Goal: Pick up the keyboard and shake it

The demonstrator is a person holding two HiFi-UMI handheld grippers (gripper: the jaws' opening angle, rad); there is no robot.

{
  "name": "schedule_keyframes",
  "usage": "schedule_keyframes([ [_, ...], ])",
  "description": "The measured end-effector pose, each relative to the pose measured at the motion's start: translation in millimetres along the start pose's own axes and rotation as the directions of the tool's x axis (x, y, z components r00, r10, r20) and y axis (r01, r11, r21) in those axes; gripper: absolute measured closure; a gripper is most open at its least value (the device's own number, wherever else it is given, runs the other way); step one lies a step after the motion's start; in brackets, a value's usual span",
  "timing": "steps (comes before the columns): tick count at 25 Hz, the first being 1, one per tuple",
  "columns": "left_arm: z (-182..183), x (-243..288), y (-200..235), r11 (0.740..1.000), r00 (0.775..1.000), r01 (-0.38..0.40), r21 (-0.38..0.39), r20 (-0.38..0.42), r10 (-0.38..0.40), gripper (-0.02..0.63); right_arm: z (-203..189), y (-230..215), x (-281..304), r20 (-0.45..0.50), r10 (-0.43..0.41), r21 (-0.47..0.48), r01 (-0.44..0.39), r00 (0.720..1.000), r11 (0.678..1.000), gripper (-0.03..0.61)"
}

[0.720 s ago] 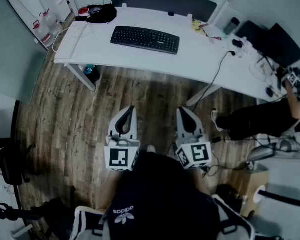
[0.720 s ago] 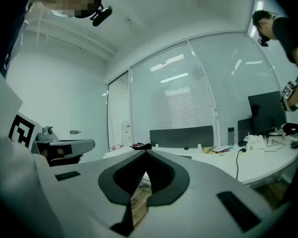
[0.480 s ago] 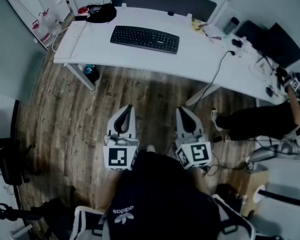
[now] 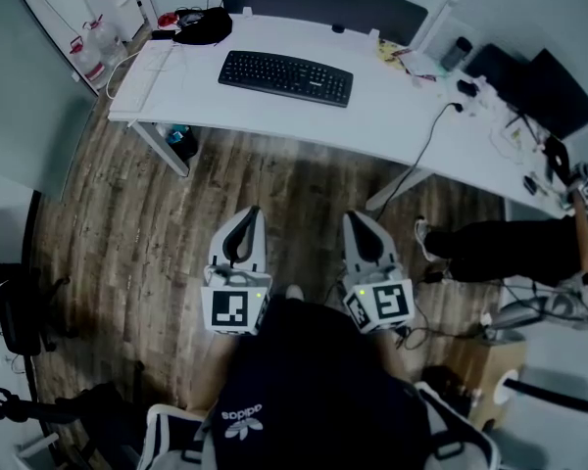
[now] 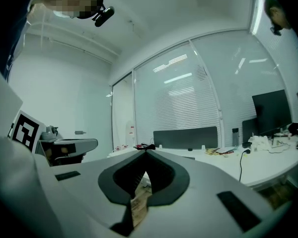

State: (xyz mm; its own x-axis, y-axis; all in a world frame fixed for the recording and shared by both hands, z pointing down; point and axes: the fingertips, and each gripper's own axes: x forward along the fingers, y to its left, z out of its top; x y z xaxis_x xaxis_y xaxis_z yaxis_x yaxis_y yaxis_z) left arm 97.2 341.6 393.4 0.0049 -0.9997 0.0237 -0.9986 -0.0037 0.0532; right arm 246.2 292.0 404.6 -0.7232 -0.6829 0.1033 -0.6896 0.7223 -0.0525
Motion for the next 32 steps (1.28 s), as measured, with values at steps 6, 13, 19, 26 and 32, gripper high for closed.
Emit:
schedule_keyframes([
  [6, -4.6, -1.9, -17.1, 1.0, 1.0, -0.003, -0.017, 0.011, 0.003, 0.609, -3.2, -6.7, -9.1, 0.022, 0.033, -0.033, -0.032, 0.999, 0.999, 0.575],
  [13, -12.5, 5.8, -13.0, 1.0, 1.0, -0.004, -0.03, 0.006, 0.004, 0.609, -13.1, -10.9, -2.1, -0.002, 0.038, -0.019, -0.038, 0.999, 0.999, 0.574],
  [19, -12.5, 32.7, 27.0, 0.999, 1.0, 0.022, -0.03, 0.004, -0.022, 0.609, -17.8, 0.3, 43.7, -0.02, 0.026, -0.004, -0.026, 0.999, 1.0, 0.574],
  [26, 5.9, 80.2, 92.6, 0.996, 0.996, 0.087, 0.009, 0.004, -0.087, 0.609, -4.3, 12.0, 116.6, -0.004, -0.015, 0.017, 0.015, 1.0, 1.0, 0.575],
  [32, 6.4, 107.1, 135.3, 0.995, 0.995, 0.099, 0.005, -0.009, -0.099, 0.611, -2.0, 13.2, 154.4, -0.003, -0.071, 0.009, 0.071, 0.997, 0.997, 0.574],
])
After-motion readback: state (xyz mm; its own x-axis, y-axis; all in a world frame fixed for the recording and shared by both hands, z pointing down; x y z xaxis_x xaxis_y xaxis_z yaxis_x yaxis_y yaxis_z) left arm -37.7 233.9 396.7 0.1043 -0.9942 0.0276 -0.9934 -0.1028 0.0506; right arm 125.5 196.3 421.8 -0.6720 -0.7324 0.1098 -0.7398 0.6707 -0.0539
